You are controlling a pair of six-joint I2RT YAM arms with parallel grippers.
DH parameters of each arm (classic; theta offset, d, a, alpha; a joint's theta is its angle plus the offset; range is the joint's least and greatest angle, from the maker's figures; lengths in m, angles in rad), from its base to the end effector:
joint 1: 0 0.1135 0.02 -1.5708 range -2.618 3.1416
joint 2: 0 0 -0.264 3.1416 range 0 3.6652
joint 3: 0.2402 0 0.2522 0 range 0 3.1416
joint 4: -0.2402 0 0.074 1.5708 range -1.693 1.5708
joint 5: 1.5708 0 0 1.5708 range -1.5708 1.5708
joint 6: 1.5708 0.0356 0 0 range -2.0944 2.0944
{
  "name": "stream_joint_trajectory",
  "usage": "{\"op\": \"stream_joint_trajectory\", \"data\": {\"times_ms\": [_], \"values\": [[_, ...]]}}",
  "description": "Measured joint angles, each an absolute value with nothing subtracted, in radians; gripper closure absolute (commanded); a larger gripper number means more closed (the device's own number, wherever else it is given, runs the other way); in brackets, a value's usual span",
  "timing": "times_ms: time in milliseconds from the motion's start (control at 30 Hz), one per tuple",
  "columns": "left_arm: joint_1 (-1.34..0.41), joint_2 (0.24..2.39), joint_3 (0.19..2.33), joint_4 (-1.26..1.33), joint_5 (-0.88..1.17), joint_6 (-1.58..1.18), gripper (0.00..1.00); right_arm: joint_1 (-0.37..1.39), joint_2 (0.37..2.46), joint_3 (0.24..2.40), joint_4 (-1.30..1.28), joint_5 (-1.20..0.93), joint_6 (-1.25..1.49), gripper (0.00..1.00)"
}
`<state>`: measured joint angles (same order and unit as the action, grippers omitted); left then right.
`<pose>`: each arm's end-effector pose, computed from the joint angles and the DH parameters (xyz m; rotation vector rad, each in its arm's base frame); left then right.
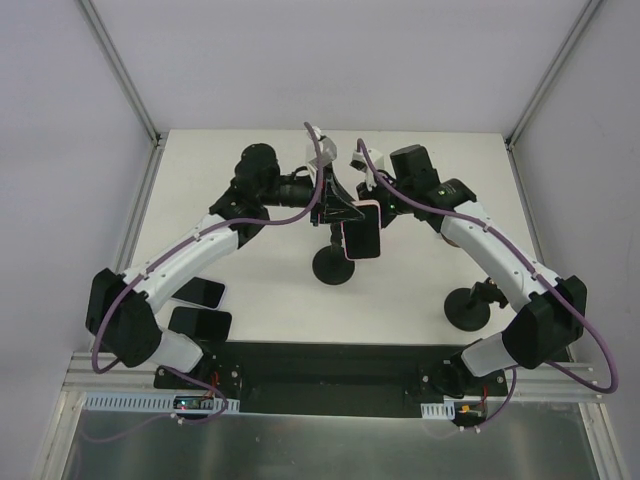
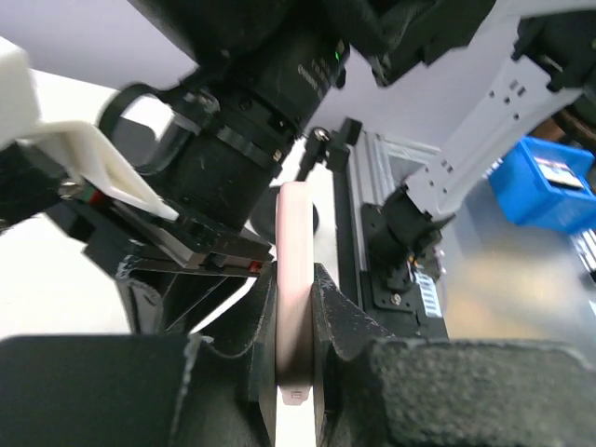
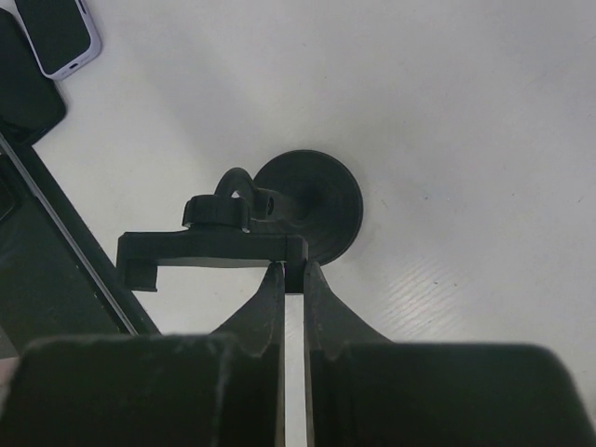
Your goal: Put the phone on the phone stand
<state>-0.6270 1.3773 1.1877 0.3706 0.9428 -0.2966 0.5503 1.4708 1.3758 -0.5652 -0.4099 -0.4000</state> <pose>0.2378 -0.2078 0.4024 1.0669 1.2312 -1.3772 0.2717 0.1833 0.3473 -1.2102 1.8610 0.5390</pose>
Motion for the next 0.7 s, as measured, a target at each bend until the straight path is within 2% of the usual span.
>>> {"op": "stream_joint_trajectory", "data": {"times_ms": [100, 333, 700], "values": [[-0.628, 1.449, 1.214, 0.362, 1.029, -0.273, 1.00, 0.548, 1.471, 1.375, -0.562, -0.422, -0.405, 0.99], [-0.627, 1.460, 1.214, 0.379, 1.124, -0.196, 1.00, 0.547, 1.471, 1.374, -0.561, -0.469, -0.403, 0.99], [-0.620, 1.465, 1.095, 0.521, 1.066, -0.154, 1.00, 0.546, 1.484, 1.372, -0.540, -0.498, -0.395, 0.99]]}}
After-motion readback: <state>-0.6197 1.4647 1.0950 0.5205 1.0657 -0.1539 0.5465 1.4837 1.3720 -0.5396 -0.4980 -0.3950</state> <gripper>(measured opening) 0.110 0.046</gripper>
